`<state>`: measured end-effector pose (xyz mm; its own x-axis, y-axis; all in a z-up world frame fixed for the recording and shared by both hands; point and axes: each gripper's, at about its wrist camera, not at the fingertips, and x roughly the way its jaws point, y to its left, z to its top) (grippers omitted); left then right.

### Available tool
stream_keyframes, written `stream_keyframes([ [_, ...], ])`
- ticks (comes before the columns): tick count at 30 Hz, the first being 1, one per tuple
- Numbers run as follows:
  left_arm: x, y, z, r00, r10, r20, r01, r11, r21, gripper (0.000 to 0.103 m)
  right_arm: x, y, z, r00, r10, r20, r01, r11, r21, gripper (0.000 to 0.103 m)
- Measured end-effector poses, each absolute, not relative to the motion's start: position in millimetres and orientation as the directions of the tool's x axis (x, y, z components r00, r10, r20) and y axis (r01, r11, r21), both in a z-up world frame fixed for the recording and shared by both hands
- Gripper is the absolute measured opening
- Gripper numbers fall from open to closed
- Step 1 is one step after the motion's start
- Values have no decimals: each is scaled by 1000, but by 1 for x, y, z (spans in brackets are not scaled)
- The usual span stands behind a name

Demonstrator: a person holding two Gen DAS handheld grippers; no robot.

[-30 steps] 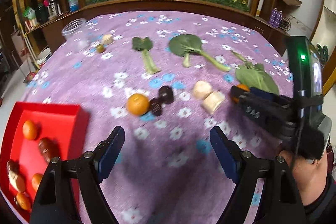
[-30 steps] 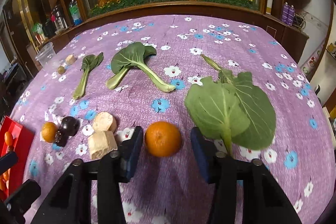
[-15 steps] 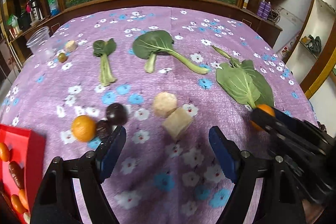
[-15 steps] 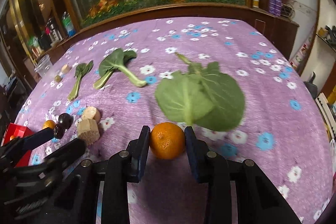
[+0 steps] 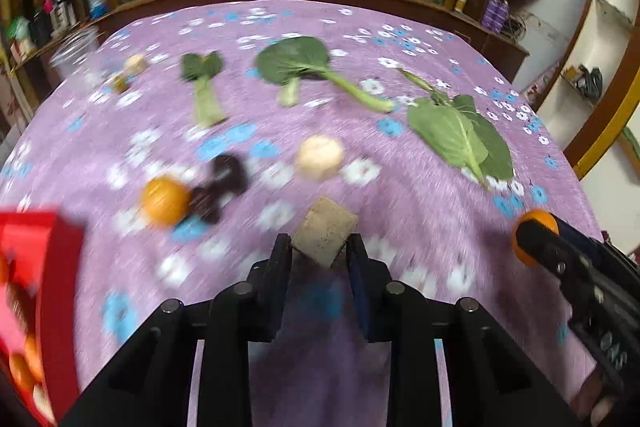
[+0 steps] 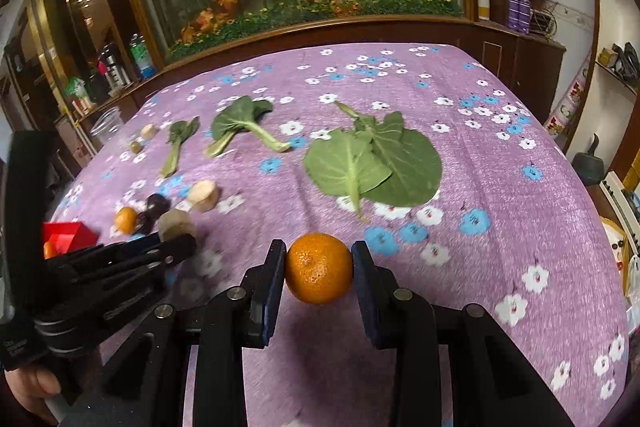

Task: Organize fruits
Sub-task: 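Carry the cube and orange over the red tray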

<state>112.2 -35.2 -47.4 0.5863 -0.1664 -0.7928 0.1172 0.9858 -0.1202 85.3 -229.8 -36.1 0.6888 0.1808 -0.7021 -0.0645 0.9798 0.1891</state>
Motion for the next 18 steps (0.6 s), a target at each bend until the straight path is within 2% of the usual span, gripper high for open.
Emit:
stream_keyframes([
  [9, 33, 32, -38, 614, -168, -771, 55, 984, -170, 27, 45, -189, -37, 669, 251, -700, -139, 967, 214, 36],
  [18, -13, 82, -28, 637, -67, -768, -63, 988, -139, 27, 10, -129, -30, 652, 331, -683, -249, 943, 219, 36],
])
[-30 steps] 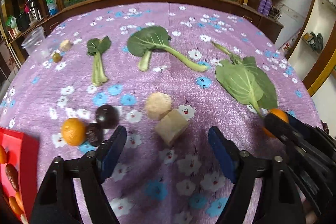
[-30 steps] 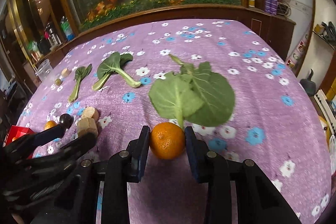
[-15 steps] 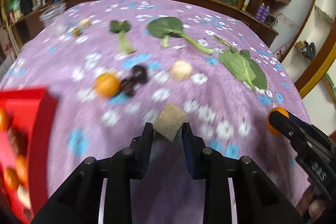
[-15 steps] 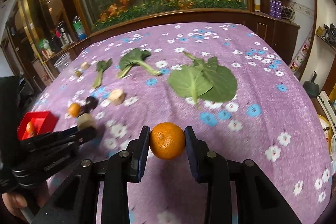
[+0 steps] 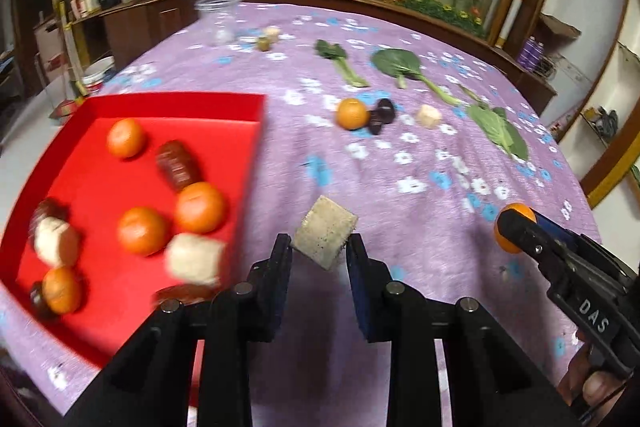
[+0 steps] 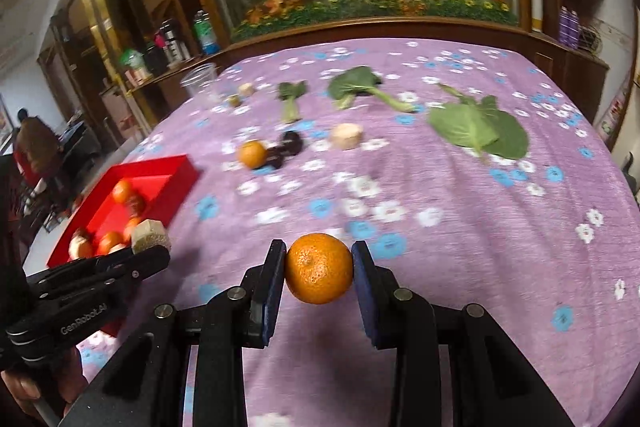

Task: Organize fruits
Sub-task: 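Carry the cube and orange over the red tray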

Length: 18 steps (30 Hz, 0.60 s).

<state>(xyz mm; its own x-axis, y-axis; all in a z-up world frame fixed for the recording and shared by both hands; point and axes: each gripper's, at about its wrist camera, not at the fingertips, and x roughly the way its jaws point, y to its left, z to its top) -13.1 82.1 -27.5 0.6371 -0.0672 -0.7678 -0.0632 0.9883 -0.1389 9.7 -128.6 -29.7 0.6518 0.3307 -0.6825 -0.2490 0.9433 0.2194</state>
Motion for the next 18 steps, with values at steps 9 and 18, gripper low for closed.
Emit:
stream_keyframes([
  [9, -39, 120, -13, 655, -18, -755, -143, 979, -148, 27, -7, -65, -18, 626, 403, -667, -373, 907, 198, 36],
  [18, -51, 157, 2, 685, 31, -728, -221, 961, -167, 27, -12, -19, -4, 612, 449, -651, -455, 873, 175, 36],
])
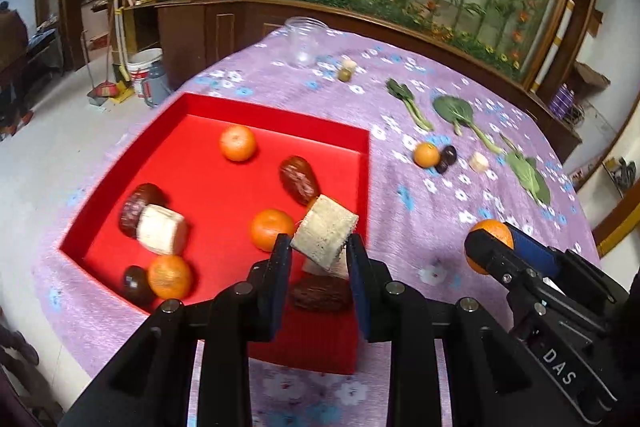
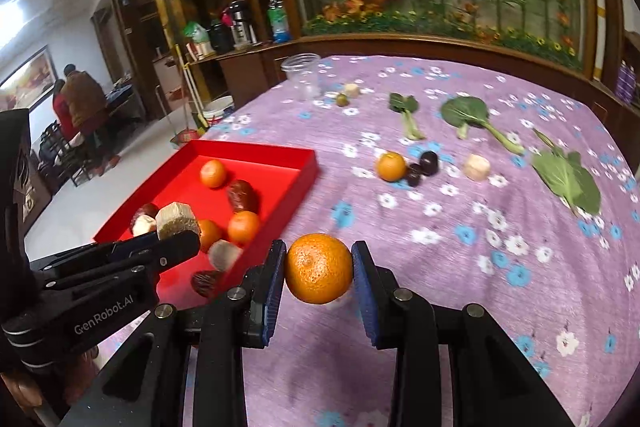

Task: Organize fruits
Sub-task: 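Carry the cube and orange over the red tray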

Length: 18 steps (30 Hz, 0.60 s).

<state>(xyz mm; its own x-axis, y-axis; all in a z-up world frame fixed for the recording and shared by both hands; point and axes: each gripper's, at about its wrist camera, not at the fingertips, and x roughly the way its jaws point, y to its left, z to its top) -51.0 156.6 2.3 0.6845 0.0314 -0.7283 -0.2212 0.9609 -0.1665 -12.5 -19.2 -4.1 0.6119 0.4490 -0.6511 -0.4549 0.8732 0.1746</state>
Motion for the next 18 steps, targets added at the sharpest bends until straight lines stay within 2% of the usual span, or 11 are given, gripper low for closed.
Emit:
stream_keyframes([
  [18, -43, 238, -9, 620, 212, -756, -440, 891, -110, 27, -2, 57, 7, 560, 539, -629, -577, 798, 170, 37],
])
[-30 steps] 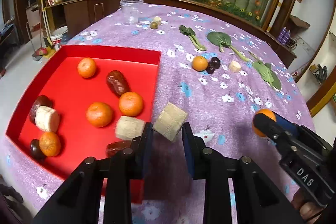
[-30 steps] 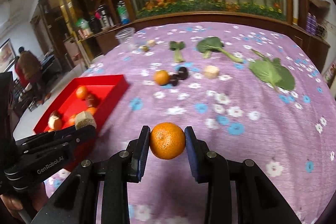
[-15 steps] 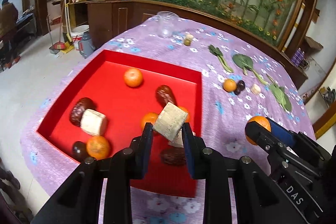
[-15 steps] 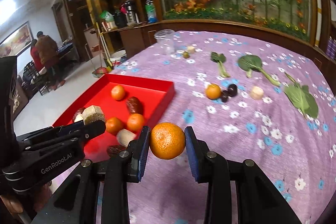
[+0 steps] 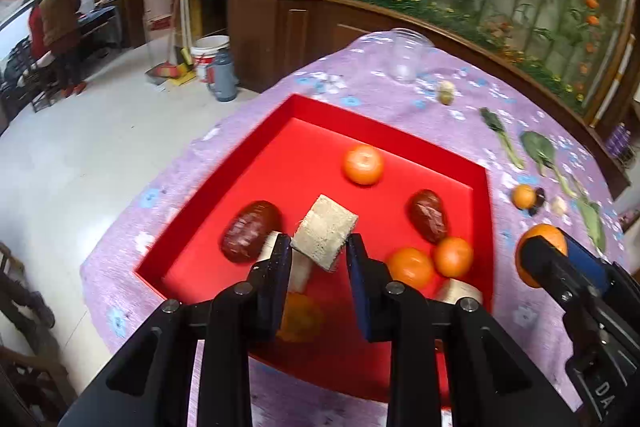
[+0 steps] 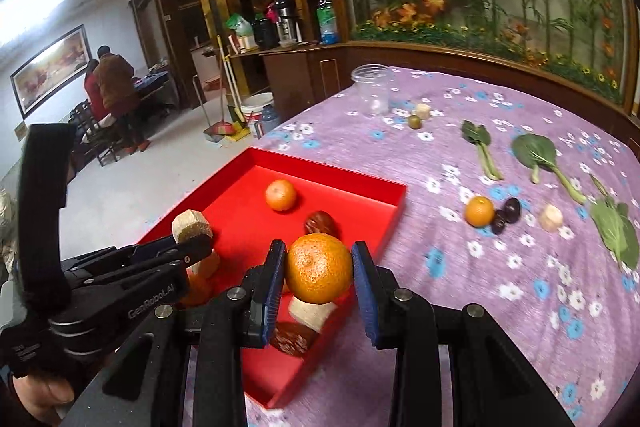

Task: Organize fruits
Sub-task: 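Carry the cube and orange over the red tray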

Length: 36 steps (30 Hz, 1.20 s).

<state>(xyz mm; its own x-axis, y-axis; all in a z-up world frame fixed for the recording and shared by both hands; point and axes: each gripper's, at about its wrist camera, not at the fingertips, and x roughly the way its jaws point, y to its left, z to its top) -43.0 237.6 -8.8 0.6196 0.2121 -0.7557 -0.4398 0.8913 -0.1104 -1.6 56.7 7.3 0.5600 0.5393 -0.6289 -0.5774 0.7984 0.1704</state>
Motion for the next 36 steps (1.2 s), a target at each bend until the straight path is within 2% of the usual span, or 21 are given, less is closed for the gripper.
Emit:
stream_keyframes([
  [17, -19, 259, -8, 589, 269, -762, -480, 875, -61, 27, 12, 89, -3, 516, 559, -650, -614, 770, 175, 37],
  [36, 11, 254, -19, 564, 269, -781, -466, 884, -32, 27, 57, 86, -18, 524, 521, -674, -561, 806, 187, 37],
])
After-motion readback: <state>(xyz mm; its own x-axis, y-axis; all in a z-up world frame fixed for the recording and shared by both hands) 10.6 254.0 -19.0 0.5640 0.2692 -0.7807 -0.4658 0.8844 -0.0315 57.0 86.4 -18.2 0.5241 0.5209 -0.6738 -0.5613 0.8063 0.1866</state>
